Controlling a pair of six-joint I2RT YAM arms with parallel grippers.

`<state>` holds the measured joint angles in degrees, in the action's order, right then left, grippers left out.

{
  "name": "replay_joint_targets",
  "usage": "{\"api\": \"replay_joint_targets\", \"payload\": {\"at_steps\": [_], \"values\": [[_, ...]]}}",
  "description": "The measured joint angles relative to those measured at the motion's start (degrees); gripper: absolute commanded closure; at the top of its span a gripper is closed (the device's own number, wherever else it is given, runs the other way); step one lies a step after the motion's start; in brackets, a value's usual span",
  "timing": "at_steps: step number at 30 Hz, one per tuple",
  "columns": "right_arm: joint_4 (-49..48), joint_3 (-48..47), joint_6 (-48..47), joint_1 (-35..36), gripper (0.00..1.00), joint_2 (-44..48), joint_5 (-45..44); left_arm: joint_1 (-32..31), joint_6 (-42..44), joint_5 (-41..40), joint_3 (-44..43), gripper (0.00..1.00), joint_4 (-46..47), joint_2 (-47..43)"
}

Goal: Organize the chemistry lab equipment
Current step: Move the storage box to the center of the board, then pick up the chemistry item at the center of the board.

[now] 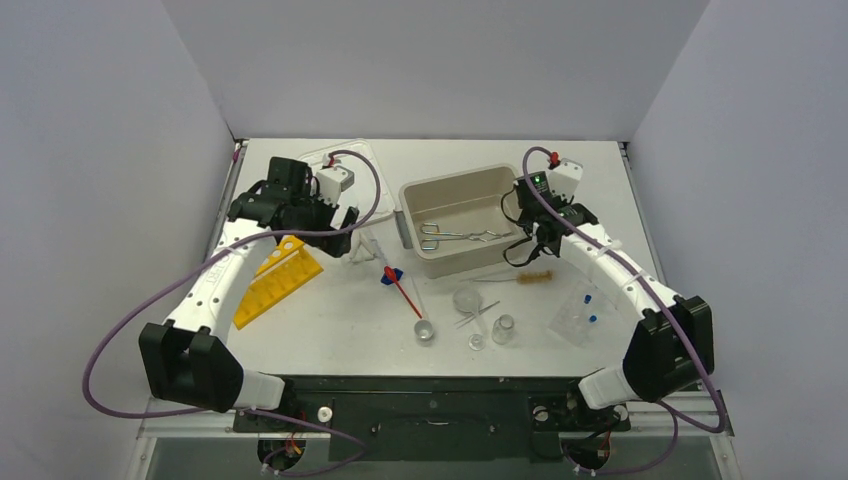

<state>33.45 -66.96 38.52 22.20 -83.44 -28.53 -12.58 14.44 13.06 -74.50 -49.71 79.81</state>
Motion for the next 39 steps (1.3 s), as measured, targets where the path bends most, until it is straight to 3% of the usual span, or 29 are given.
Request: {"api": "replay_joint_targets", "payload": {"at_steps": [8,18,25,32,39], "values": [[1.31,1.75,3.41,0.39,0.59,7.08,-1.97,0.00,0.22,-0.02,0.04,0.03,-0.22,-0.83],[-1.31,22.27,11.41,5.40,0.73,23.91,-1.05,0.00,0.87,-0.17,0.76,0.03,-0.28,-1.53],[-9.05,30.91,13.46,7.15,0.77,20.92,0.44,0.00,0.85,-0.17,0.76,0.03,-0.28,-1.60],[-18.18,31.28,14.12,7.52,0.66,12.44,0.52,0.00,0.85,-0.26,0.76,0.03,-0.31,-1.81],[-19.91,31.23,16.02,10.69,0.58,9.33,0.00,0.00,1.09,-0.66,0.94,0.04,-0.46,-1.84]]}}
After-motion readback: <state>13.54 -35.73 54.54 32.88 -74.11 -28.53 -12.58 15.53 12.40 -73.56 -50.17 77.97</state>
